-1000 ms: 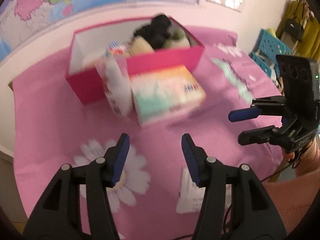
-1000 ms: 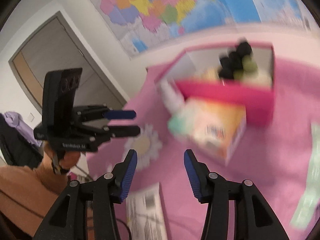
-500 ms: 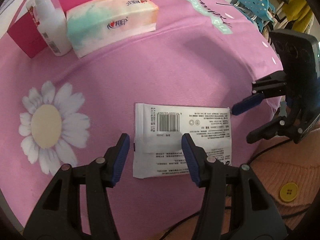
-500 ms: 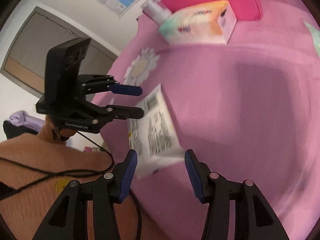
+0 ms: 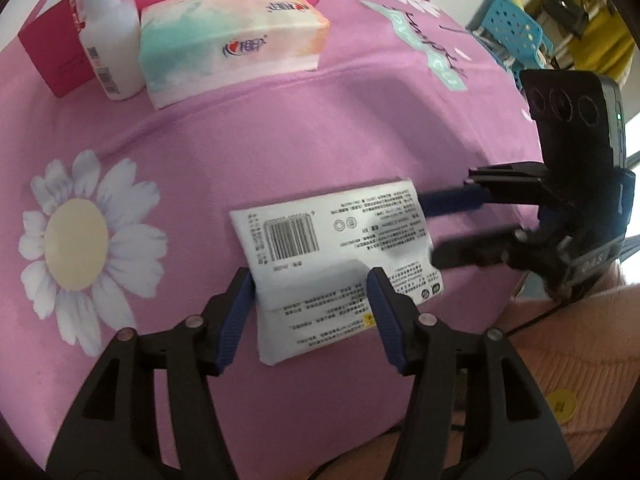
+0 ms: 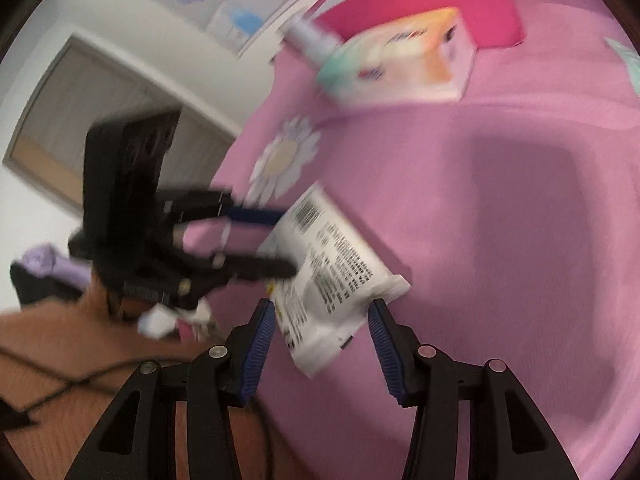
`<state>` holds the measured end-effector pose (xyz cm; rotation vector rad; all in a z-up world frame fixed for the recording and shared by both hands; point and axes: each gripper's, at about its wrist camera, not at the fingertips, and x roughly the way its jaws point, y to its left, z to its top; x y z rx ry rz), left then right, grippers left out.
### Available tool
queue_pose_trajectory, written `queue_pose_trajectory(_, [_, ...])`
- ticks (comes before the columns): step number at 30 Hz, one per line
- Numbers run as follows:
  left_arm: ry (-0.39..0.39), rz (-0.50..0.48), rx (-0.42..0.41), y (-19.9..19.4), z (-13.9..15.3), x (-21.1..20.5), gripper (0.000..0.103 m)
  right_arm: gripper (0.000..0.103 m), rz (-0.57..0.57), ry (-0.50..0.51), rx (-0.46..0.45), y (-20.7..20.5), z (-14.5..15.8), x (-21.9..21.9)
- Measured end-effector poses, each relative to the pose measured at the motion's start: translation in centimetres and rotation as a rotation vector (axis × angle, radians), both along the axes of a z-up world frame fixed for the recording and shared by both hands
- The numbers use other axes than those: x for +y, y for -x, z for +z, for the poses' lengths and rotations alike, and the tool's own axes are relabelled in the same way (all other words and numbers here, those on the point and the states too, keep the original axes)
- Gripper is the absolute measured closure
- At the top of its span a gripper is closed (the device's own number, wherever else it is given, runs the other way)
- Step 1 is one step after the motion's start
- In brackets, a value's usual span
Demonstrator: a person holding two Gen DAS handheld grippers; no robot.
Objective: Organize soft objects
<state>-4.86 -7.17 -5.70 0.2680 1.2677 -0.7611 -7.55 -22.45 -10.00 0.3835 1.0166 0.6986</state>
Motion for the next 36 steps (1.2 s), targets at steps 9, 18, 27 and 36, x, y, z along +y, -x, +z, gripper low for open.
queue_pose_trajectory(9, [0.061,0.085,-0.009,-2.4,-0.1,0.1,0.045,0.057,-0.141,0.059,-0.106,-2.8,1.0,-0.6])
queue_pose_trajectory(18, [0.100,0.117,-0.045,-3.4,1.0,-0.1,0.048,0.074,-0.167,0.105,-0.116,-3.7,1.3,-1.4])
queue_pose_trajectory(27, [0.150,0.125,-0.154,-4.6,4.8,-0.6,0.048,0.077,-0.197,0.115,-0.214,-4.1,4.8,-2.7])
queue_pose_trajectory(36, [0.159,0.135,-0.222,-5.4,6.8,-1.4,0.048,0.077,-0.223,0.117,-0.280,-4.5,7.3,-3.3])
